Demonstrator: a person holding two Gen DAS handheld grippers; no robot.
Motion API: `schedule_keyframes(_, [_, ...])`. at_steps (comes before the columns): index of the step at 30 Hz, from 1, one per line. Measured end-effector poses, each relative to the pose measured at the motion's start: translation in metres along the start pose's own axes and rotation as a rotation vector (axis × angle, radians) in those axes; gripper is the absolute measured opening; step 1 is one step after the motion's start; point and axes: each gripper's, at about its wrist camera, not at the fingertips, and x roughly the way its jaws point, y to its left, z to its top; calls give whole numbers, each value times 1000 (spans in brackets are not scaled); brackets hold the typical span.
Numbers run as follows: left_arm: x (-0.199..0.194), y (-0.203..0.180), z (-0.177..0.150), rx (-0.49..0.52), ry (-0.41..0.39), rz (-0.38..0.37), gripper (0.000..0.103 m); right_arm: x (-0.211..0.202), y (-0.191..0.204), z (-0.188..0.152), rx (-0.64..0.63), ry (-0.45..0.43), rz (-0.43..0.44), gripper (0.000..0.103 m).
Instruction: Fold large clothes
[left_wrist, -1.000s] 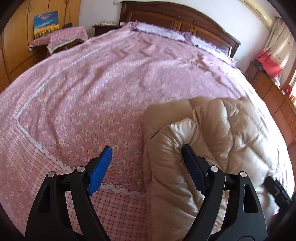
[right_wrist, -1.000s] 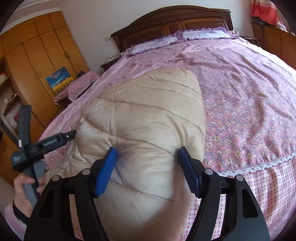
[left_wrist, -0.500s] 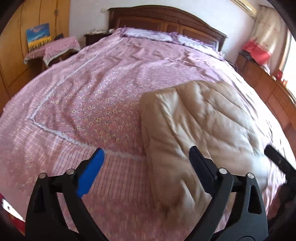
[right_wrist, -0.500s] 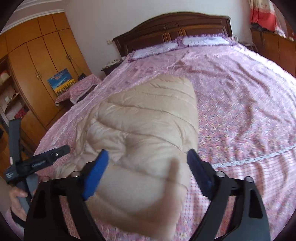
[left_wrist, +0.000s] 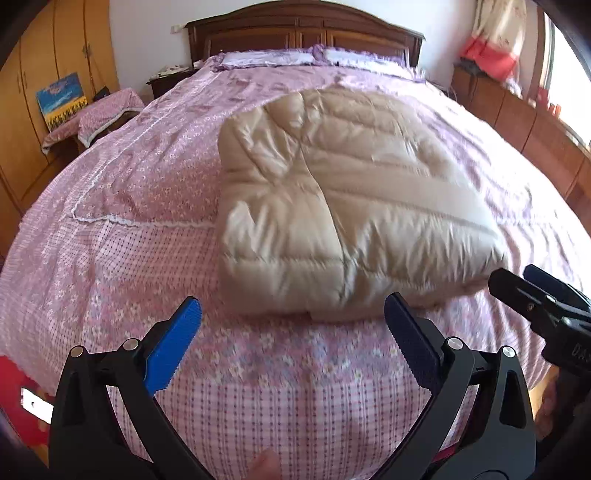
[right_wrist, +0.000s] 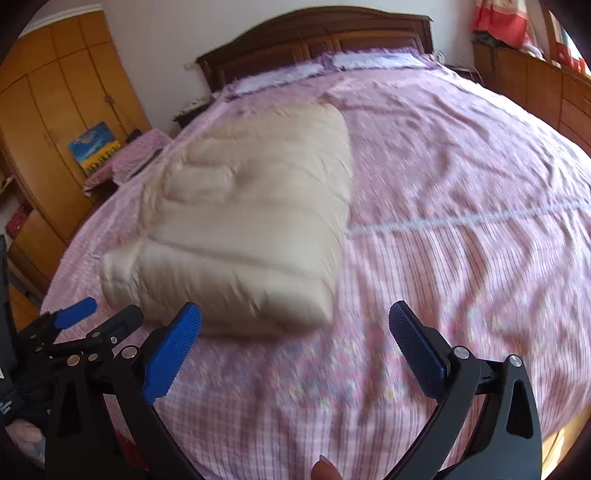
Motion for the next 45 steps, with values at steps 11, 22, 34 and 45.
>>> schedule_keyframes(11, [17, 0, -11, -45, 114, 6, 99, 13, -3, -32, 38, 113, -43, 98])
schedule_keyframes(22, [26, -1, -20, -54, 158, -2, 99, 22, 5, -42, 37, 158, -51, 98])
schedule_keyframes(34, [29, -4, -25, -57, 177, -9, 99, 24, 5, -45, 43, 173, -49, 98])
schedule_keyframes(45, [29, -7, -25, -51, 175, -10, 99, 24, 5, -45, 43, 173, -49, 98])
